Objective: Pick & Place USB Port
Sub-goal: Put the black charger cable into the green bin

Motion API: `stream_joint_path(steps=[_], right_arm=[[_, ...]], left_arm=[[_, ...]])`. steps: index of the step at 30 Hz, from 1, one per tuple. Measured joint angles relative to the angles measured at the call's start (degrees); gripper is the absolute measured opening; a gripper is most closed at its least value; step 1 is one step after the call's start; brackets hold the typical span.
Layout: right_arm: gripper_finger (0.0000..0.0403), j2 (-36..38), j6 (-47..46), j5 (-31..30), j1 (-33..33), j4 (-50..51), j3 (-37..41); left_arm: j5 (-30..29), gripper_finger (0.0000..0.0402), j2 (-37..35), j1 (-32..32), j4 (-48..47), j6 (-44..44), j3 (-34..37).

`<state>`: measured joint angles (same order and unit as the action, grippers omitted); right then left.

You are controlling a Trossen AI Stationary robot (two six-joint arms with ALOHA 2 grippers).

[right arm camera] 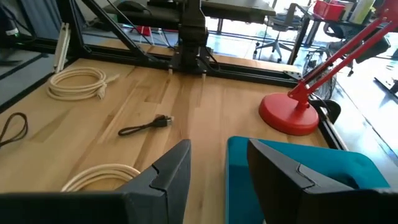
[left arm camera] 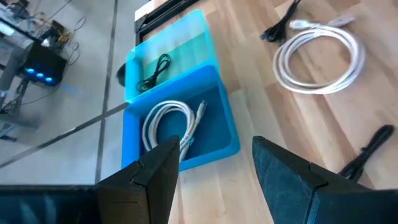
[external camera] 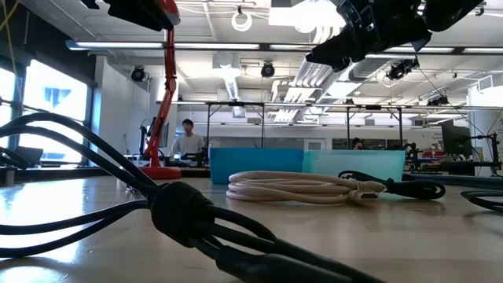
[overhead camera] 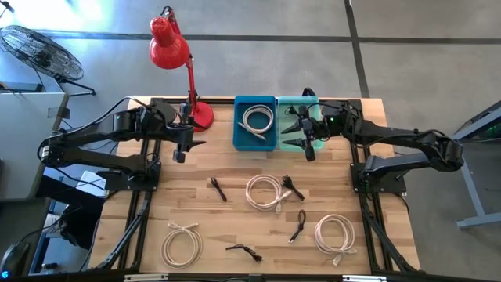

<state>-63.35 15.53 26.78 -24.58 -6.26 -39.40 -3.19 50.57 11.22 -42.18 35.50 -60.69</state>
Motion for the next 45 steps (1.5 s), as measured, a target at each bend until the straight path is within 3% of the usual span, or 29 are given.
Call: stream_joint_path(steps=[15, 25, 38, 45], right_arm=[[0.0149, 0.00, 0.00, 0.06, 0.00, 0.00, 0.00], [0.0150, 0.00, -0.10, 0.16, 0.00, 0.26, 0.00], [0.0150, 0.00, -0.07, 0.18, 1.65, 0.96, 0.00], [0.0151, 0.00, -0.23, 0.18, 3.03, 0.93, 0.00]], left_arm=[[8.61, 0.0198, 0.53, 0.00, 0.06, 0.05, 2.59], [8.39, 0.0198, 6.31, -0.22, 0.19, 0.27, 9.41], [6.73, 0.0198, 19.31, -12.01, -0.10, 5.68, 9.81], [6.64, 0.0198, 23.02, -14.43, 1.08, 4.85, 9.81]])
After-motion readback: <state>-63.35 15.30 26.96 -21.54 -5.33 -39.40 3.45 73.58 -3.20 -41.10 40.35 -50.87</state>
